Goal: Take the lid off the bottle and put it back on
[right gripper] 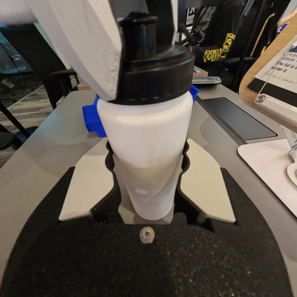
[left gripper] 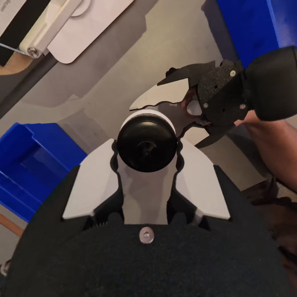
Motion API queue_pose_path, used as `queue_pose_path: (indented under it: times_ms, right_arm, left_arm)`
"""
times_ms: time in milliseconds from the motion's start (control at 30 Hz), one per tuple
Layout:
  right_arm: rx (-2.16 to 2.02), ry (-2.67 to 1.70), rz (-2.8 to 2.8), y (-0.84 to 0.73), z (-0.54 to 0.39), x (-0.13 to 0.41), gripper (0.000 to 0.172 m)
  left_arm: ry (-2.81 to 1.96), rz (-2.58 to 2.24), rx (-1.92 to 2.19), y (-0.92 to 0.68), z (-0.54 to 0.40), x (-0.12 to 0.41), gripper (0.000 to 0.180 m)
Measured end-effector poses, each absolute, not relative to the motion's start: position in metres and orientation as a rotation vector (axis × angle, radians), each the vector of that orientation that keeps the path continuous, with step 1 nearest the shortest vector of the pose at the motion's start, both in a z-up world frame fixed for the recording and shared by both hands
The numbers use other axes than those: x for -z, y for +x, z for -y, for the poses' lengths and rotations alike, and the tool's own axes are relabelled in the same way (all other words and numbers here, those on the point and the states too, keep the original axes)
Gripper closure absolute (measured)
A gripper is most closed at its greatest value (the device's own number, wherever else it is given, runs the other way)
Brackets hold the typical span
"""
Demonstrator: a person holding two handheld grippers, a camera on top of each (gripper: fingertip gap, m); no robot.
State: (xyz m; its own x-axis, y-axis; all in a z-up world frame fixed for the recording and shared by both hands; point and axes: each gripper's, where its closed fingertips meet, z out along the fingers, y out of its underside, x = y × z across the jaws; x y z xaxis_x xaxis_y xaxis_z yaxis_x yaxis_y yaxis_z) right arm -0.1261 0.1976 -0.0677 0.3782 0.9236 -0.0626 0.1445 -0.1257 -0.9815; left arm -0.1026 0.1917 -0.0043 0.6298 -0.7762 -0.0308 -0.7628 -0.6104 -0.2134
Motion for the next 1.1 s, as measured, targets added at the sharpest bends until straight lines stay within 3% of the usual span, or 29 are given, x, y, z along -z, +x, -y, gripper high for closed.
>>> queue_pose_path:
  times_ms: [433, 567, 633, 733, 1000, 1100]
  right_arm:
    - [-0.901, -1.568, 1.004, -0.127, -0.197, 0.068, 0.088]
    - [-0.9, -1.57, 1.005, -0.127, -0.197, 0.068, 0.088]
    - [-0.898, -1.576, 1.004, -0.127, -0.197, 0.068, 0.088]
    - [-0.895, -1.581, 1.003, -0.128, -0.198, 0.068, 0.088]
    - [-0.908, -1.567, 0.998, -0.128, -0.197, 0.068, 0.088]
    - [-0.91, -1.572, 0.988, -0.127, -0.199, 0.068, 0.088]
  left_arm:
    - [-1.964, -2.359, -0.096, -0.109, -0.19, 0.007, 0.109]
    - [-1.793, -2.497, -0.21, -0.11, -0.192, 0.008, 0.109]
    - [-1.805, -2.455, -0.229, -0.109, -0.191, 0.006, 0.104]
    - [-1.893, -2.335, -0.227, -0.108, -0.186, -0.006, 0.081]
    - [-2.728, -1.368, 0.232, -0.088, -0.184, -0.008, 0.088]
    - [-2.756, -1.294, 0.186, -0.094, -0.197, -0.008, 0.111]
